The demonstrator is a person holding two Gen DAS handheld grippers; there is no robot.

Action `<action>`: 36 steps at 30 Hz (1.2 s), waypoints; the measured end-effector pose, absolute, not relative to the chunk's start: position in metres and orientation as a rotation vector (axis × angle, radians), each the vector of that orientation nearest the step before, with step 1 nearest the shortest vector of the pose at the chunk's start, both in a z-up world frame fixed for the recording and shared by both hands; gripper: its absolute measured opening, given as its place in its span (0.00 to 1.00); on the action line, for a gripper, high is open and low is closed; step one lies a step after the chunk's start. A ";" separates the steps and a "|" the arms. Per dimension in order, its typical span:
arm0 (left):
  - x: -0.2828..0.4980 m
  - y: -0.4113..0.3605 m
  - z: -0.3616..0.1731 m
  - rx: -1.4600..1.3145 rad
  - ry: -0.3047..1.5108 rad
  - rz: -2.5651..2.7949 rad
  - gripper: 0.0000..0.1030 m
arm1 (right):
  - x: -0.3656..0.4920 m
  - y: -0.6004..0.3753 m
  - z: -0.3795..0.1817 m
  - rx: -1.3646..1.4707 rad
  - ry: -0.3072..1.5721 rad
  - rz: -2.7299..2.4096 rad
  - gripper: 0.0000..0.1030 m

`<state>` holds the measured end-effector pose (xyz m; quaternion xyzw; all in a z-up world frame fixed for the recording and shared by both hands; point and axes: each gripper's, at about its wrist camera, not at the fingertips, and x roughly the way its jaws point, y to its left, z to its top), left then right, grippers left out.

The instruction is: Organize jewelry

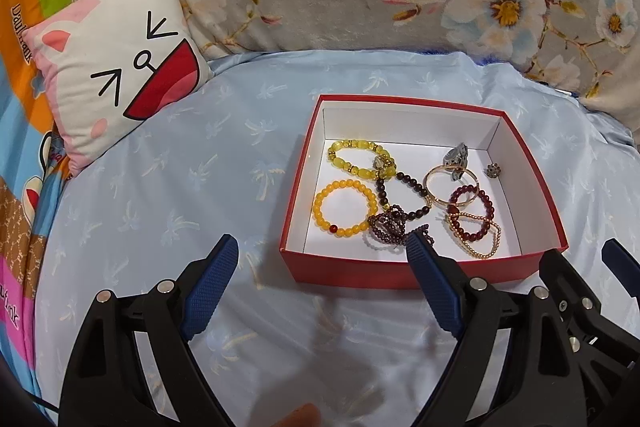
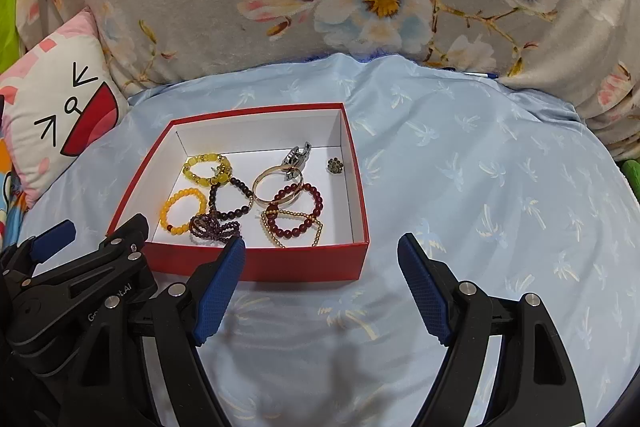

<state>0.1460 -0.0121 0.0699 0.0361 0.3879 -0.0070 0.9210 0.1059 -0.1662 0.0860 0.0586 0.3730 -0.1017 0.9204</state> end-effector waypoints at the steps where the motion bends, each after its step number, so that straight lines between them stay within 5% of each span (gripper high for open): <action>1: 0.146 -0.012 0.070 0.078 0.792 -0.012 0.79 | 0.106 -0.166 0.086 0.121 0.767 -0.208 0.73; 36: 0.149 -0.013 0.064 0.100 0.799 -0.005 0.79 | 0.105 -0.163 0.085 0.127 0.760 -0.207 0.73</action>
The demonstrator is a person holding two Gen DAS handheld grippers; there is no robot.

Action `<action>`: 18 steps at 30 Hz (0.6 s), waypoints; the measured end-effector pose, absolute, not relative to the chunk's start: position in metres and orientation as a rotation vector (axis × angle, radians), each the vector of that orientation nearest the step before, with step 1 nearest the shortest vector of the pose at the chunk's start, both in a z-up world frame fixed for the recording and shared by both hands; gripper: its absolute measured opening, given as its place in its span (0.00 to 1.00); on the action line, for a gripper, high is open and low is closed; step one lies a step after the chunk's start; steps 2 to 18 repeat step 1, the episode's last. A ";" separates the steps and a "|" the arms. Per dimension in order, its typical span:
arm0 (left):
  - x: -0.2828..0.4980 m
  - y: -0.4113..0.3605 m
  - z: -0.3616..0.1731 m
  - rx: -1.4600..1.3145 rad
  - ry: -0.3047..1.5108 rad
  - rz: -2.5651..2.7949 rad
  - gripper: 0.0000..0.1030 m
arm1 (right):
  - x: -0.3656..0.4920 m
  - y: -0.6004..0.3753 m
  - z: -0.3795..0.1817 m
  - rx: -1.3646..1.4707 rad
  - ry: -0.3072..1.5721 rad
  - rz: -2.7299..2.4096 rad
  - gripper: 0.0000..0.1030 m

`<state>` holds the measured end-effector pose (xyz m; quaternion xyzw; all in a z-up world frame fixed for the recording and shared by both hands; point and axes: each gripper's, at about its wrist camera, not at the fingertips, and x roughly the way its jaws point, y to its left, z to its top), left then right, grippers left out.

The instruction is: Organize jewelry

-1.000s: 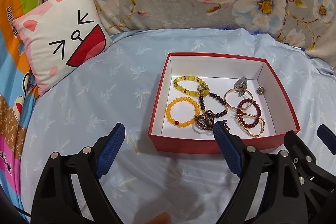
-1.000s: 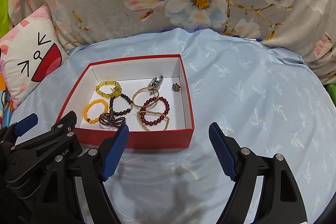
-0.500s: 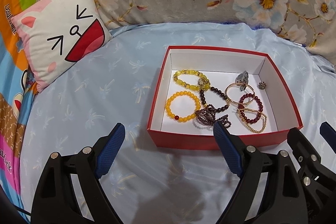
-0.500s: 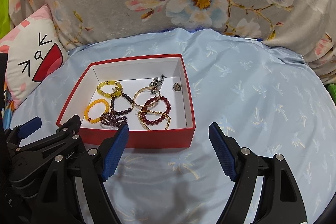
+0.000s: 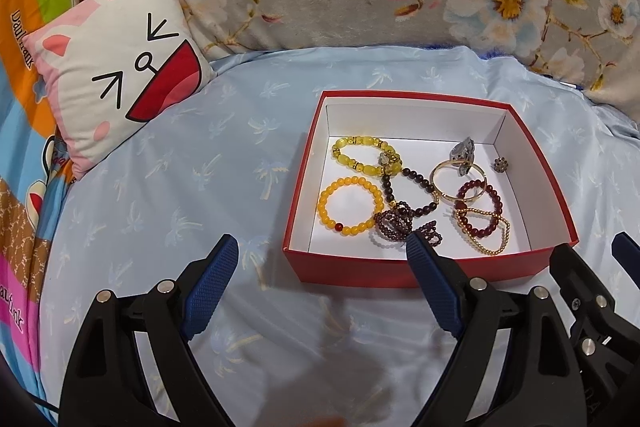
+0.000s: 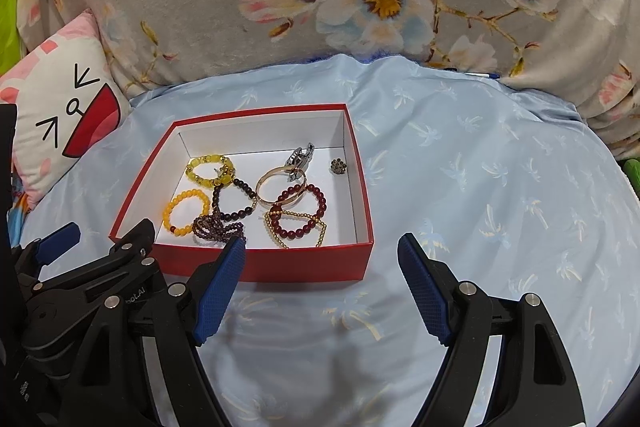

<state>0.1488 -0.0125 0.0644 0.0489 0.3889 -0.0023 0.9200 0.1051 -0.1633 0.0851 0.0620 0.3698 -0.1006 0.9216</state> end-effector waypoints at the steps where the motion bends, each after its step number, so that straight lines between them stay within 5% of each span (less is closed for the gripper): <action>1: 0.148 -0.013 0.065 0.102 0.797 -0.004 0.79 | 0.104 -0.163 0.085 0.128 0.759 -0.207 0.73; 18: 0.148 -0.013 0.065 0.102 0.797 -0.004 0.79 | 0.104 -0.163 0.085 0.128 0.759 -0.207 0.73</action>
